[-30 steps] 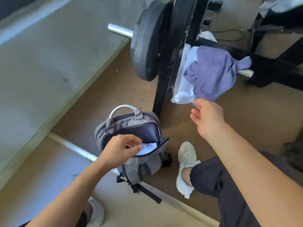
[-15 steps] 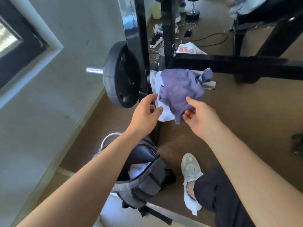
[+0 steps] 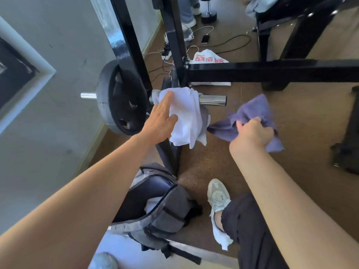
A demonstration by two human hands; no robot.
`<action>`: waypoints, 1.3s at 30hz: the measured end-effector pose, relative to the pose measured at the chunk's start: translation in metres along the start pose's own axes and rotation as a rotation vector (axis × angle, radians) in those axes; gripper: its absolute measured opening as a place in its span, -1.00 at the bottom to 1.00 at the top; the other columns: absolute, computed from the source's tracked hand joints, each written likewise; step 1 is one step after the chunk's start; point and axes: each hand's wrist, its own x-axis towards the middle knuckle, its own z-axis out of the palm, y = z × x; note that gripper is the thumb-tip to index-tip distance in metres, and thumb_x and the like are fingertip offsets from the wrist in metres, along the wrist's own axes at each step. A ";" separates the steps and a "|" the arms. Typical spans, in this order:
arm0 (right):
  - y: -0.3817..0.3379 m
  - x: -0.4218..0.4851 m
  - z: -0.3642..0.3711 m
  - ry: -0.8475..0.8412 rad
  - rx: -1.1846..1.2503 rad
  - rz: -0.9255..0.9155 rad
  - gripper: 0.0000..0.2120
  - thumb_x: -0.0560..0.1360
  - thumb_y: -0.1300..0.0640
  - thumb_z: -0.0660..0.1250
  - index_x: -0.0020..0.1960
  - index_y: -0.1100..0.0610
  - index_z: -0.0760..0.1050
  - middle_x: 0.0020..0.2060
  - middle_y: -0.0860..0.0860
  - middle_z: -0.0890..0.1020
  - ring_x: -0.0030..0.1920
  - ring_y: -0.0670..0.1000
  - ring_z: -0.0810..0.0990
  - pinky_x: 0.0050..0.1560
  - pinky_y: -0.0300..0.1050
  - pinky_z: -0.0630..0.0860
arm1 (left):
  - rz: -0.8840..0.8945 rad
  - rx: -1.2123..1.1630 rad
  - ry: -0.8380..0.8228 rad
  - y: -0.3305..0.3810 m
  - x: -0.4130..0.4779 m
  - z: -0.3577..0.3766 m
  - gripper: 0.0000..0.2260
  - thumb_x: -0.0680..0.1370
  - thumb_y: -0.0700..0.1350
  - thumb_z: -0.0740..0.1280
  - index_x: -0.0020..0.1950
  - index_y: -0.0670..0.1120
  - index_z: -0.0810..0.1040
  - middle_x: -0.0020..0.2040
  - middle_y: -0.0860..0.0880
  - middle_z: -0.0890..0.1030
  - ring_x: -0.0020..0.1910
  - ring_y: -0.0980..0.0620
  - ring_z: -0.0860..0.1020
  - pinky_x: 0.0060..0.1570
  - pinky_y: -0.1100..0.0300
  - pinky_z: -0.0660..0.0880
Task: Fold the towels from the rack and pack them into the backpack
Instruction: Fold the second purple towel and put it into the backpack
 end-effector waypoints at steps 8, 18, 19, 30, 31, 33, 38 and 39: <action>0.030 -0.022 0.000 -0.263 -0.119 0.332 -0.78 0.59 0.23 0.36 0.24 0.17 0.50 0.20 0.18 0.59 0.14 0.17 0.63 -0.18 -0.09 0.57 | 0.023 -0.164 0.037 -0.004 -0.034 0.005 -0.38 0.57 -0.27 0.25 0.61 0.07 0.26 0.60 0.07 0.29 0.50 -0.02 0.37 0.44 0.01 0.38; 0.035 -0.114 -0.047 -0.788 -0.160 0.294 -0.86 0.61 0.24 0.33 0.14 0.27 0.52 -0.01 0.20 0.68 0.01 0.14 0.70 0.08 0.07 0.67 | 0.061 -0.515 -0.192 -0.010 -0.174 0.026 -0.53 0.48 -0.01 0.55 0.36 0.03 0.54 0.20 0.09 0.67 0.19 0.14 0.63 0.24 0.18 0.54; 0.037 -0.125 -0.055 -0.854 -0.143 0.297 -0.88 0.62 0.25 0.30 0.13 0.27 0.50 -0.06 0.19 0.67 -0.02 0.13 0.69 0.04 0.05 0.67 | 0.065 -0.544 -0.175 -0.011 -0.186 0.030 -0.62 0.50 -0.05 0.54 0.28 0.01 0.57 0.13 0.07 0.69 0.13 0.11 0.66 0.19 0.17 0.57; 0.050 -0.193 -0.112 -0.861 -0.345 0.130 -0.88 0.56 0.31 0.38 -0.13 0.16 0.53 -0.24 0.12 0.66 -0.24 0.04 0.63 -0.21 -0.15 0.56 | -0.159 -0.484 0.368 -0.049 -0.314 0.029 -0.81 0.61 -0.15 0.31 0.05 0.09 0.67 -0.08 0.18 0.71 -0.04 0.17 0.65 0.03 0.08 0.57; 0.050 -0.200 -0.117 -0.876 -0.375 0.106 -0.90 0.56 0.31 0.39 -0.12 0.18 0.55 -0.26 0.11 0.66 -0.26 0.04 0.63 -0.22 -0.15 0.57 | -0.180 -0.434 0.390 -0.054 -0.325 0.028 -0.84 0.60 -0.08 0.30 0.04 0.12 0.66 -0.08 0.21 0.71 -0.04 0.18 0.65 0.02 0.05 0.58; 0.050 -0.212 -0.125 -0.898 -0.455 0.030 -0.98 0.54 0.31 0.41 -0.06 0.24 0.58 -0.27 0.13 0.68 -0.30 0.03 0.64 -0.24 -0.15 0.59 | -0.254 -0.349 0.431 -0.066 -0.348 0.025 -0.84 0.56 0.05 0.26 0.05 0.20 0.61 -0.09 0.27 0.69 -0.03 0.15 0.66 0.00 0.02 0.58; 0.065 -0.226 -0.142 -0.882 -0.790 -0.382 -0.83 0.48 0.21 0.49 -0.24 0.12 0.55 -0.30 0.04 0.62 -0.27 0.00 0.59 -0.18 -0.06 0.56 | -0.379 -0.412 0.601 -0.098 -0.396 0.025 -0.86 0.57 -0.08 0.29 -0.03 0.12 0.64 -0.15 0.19 0.69 -0.09 0.16 0.63 -0.06 0.09 0.54; 0.073 -0.226 -0.146 -0.892 -0.873 -0.507 -0.79 0.45 0.18 0.51 -0.29 0.06 0.54 -0.25 -0.01 0.59 -0.17 0.03 0.58 -0.10 -0.02 0.55 | -0.356 -0.452 0.617 -0.099 -0.404 0.026 -0.83 0.60 -0.14 0.31 -0.06 0.11 0.64 -0.16 0.17 0.69 -0.11 0.24 0.61 -0.07 0.16 0.50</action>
